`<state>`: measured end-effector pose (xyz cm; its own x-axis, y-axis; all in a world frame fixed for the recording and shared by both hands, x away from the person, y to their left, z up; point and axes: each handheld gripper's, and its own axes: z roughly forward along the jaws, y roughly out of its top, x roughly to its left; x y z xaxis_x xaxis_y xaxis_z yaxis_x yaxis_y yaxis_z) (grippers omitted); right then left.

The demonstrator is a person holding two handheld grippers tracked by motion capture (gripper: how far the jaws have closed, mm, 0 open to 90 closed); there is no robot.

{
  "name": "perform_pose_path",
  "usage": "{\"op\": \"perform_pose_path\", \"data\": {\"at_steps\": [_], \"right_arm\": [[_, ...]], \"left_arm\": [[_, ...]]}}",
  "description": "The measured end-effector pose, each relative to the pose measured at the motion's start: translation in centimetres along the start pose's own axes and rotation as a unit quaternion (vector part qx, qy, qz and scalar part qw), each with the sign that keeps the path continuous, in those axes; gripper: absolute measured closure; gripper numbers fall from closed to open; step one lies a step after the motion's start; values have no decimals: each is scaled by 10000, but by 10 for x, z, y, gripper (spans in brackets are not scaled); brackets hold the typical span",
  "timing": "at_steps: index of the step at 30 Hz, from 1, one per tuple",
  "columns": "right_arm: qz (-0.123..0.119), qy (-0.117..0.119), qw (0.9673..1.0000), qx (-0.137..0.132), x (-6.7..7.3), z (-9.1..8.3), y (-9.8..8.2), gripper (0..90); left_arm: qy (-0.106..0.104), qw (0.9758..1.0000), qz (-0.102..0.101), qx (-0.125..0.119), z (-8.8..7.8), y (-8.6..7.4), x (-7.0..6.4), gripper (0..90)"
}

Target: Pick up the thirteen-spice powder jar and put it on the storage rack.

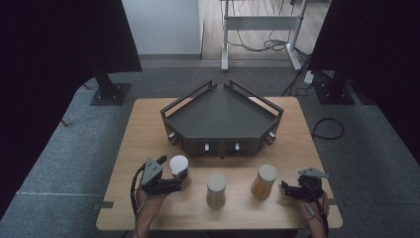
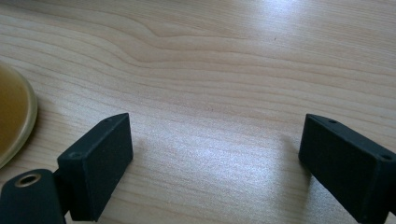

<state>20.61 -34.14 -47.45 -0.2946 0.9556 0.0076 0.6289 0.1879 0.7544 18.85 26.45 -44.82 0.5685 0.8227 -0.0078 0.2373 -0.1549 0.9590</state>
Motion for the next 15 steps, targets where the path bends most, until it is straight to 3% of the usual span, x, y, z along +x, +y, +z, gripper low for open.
{"op": "perform_pose_path", "data": {"at_steps": [15], "right_arm": [[-3,1,10000,0,0,0,0,93]], "left_arm": [[-31,10000,45,47,11,1,-1,67]]}}
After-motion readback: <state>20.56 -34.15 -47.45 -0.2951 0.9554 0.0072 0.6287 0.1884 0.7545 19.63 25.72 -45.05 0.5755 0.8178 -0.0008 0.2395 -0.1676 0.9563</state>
